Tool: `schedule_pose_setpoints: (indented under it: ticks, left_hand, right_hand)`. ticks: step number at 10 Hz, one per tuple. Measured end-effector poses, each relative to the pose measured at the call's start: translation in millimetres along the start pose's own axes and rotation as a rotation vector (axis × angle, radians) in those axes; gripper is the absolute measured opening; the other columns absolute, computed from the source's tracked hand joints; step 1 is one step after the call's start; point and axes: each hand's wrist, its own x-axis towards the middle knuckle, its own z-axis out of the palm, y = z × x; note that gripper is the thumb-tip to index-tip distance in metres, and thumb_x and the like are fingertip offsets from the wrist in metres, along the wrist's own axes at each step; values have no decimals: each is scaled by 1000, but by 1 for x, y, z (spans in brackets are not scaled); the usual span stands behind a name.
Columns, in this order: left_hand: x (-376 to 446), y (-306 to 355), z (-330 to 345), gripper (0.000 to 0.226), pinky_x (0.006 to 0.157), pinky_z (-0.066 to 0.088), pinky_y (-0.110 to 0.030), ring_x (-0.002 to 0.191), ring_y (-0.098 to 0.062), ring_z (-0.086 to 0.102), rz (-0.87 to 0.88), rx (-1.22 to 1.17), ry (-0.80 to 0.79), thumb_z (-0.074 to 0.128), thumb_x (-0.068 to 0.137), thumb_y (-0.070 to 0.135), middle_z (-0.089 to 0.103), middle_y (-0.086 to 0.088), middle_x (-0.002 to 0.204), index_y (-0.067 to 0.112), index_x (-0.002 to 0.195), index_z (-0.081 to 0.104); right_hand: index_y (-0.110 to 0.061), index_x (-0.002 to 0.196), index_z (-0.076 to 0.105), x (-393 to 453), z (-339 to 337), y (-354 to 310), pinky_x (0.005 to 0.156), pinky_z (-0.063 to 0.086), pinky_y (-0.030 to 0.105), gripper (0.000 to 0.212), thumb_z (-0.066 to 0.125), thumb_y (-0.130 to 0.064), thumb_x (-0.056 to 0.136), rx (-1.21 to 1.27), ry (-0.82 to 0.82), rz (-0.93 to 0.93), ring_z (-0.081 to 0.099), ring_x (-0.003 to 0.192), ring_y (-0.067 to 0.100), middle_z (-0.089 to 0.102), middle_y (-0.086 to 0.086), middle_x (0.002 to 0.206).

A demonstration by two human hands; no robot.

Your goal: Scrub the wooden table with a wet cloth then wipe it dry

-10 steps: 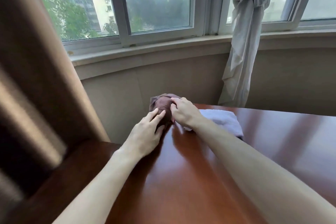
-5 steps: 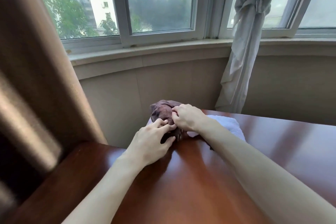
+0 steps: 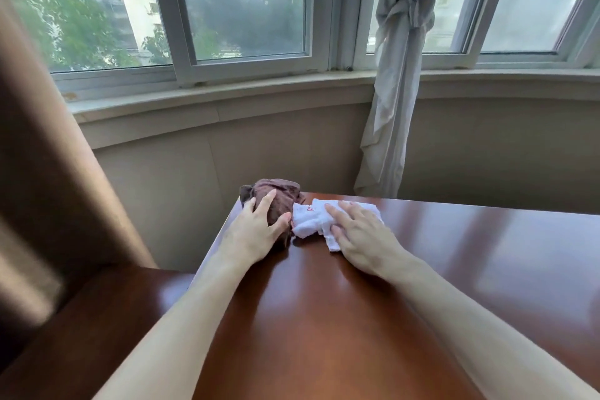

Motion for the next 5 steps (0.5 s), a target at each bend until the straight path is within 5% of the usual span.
schedule_pose_setpoints:
  ticks: [2, 3, 4, 5]
  left_hand:
    - [11, 2, -8, 68, 111, 35, -42, 145, -23, 30, -28, 114, -80, 39, 98, 64, 35, 0, 157, 39, 158, 18]
    - [2, -4, -13, 67, 108, 38, -44, 144, -24, 34, -36, 154, -118, 38, 96, 64, 35, 3, 157, 41, 156, 18]
    - [-9, 8, -19, 67, 115, 30, -47, 147, -28, 30, -47, 229, -112, 33, 100, 62, 31, -2, 161, 36, 159, 14]
    - [-23, 28, -25, 66, 118, 24, -52, 147, -32, 29, -82, 385, -93, 28, 104, 55, 29, -11, 161, 28, 161, 10]
  right_hand:
    - [-25, 160, 28, 19, 5, -11, 123, 21, 45, 52, 30, -35, 109, -61, -8, 48, 22, 152, 25, 30, 7, 164]
    - [-23, 158, 31, 6, 8, -14, 122, 24, 46, 63, 13, -42, 101, -92, -5, 39, 27, 150, 26, 35, 8, 161]
    - [-22, 153, 40, 5, 2, -18, 118, 29, 46, 69, 9, -45, 96, -91, 27, 72, 35, 145, 28, 43, 8, 154]
    - [-21, 155, 35, 2, -8, -23, 118, 29, 48, 51, 35, -33, 106, -105, -30, 42, 33, 145, 30, 40, 10, 155]
